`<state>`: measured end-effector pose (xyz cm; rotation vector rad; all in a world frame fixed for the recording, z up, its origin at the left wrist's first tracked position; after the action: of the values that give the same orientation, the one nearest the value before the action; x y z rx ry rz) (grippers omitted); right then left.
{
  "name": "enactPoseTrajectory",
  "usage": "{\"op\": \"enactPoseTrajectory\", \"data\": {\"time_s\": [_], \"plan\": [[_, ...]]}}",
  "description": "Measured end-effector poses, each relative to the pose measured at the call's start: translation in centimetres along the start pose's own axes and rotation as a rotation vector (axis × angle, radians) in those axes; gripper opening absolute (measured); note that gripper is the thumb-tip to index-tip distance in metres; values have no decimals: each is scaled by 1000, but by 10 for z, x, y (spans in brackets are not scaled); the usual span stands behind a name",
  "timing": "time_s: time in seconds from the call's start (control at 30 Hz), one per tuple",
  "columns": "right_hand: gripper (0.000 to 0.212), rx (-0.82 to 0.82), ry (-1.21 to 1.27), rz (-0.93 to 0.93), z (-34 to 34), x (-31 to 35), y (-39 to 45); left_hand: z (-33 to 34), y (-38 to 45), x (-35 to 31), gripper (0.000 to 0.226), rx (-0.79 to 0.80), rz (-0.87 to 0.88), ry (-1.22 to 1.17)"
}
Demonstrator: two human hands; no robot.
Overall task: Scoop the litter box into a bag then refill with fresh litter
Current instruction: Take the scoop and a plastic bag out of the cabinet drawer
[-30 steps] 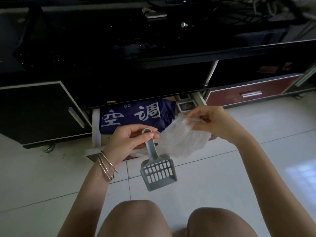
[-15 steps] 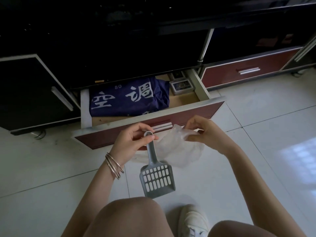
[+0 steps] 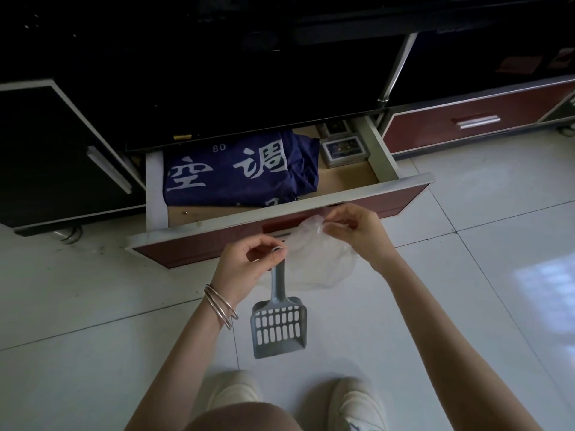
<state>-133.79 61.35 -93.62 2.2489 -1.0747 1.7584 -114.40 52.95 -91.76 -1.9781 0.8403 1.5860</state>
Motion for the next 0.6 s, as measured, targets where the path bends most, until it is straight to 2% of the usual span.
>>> {"op": "enactPoseTrajectory", "data": {"time_s": [0.17,0.37,0.6], "plan": [[16,-44,130,34,9,-8,7,4,6,7,12,9,-9,-22],[18,-197,243,27,9,-10,15,8,18,13,17,14,-19,-31],[12,-175,281,0,14,-4,33,6,44,9,14,-17,-1,-57]]}}
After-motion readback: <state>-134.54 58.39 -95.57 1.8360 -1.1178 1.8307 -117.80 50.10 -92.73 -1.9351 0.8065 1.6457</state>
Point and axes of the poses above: each hand's wrist, its own y-axis towards the middle knuckle, its own z-axis out of the palm, x = y × z, the point moved 7 cm from there along y, towards the middle knuckle, and after that the axes turned 13 degrees about z, right-handed, at the moved point
